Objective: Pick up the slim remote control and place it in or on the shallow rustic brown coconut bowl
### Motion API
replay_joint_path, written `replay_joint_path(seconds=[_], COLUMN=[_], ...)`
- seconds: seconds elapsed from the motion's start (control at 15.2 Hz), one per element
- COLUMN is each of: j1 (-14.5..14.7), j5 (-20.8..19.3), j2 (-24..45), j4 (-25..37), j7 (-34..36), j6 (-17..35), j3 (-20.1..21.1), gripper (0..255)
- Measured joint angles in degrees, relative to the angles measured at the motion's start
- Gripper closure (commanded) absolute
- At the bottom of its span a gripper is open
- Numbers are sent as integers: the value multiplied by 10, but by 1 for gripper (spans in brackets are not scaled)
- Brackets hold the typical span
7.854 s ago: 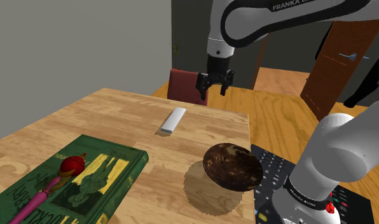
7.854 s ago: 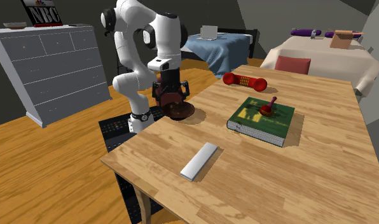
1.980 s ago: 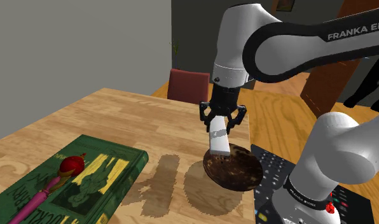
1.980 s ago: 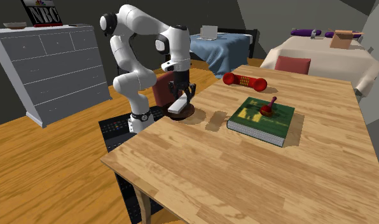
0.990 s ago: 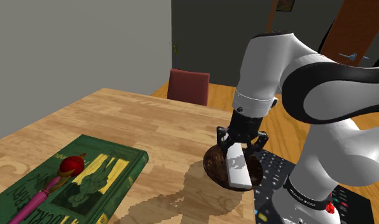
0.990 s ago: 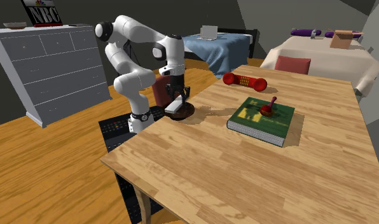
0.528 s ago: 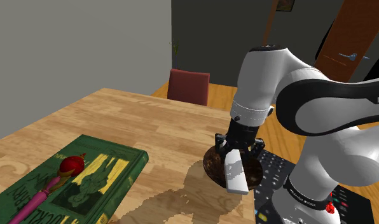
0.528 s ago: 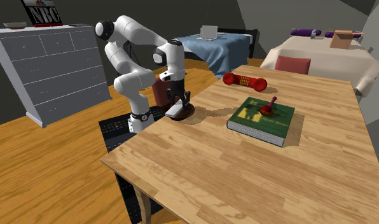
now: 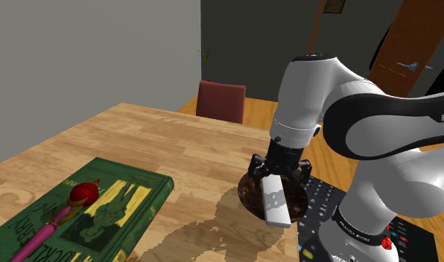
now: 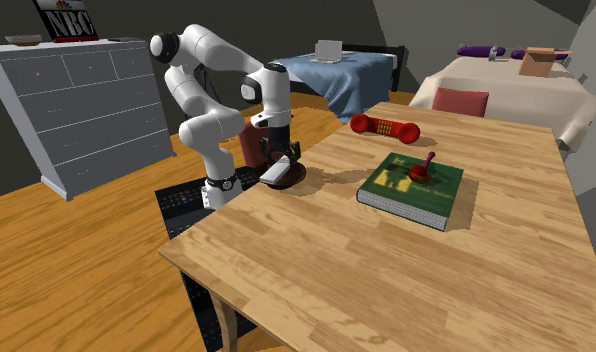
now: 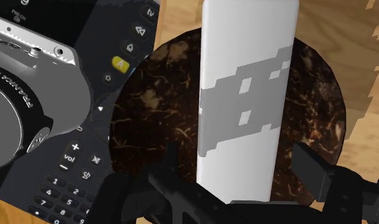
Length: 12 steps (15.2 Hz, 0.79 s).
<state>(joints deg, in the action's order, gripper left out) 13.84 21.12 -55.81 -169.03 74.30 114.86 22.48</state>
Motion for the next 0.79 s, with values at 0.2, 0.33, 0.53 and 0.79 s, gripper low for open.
replay_joint_path(seconds=[0.2, 0.33, 0.53, 0.79], j1=[0, -4, -12, -13], j5=[0, -9, -26, -29], j2=[0, -10, -24, -26], j4=[0, 17, 54, 60], j7=[0, 1, 1, 2], j6=[0, -26, -76, -85], j3=[0, -8, -24, -27], gripper=[0, 0, 0, 0])
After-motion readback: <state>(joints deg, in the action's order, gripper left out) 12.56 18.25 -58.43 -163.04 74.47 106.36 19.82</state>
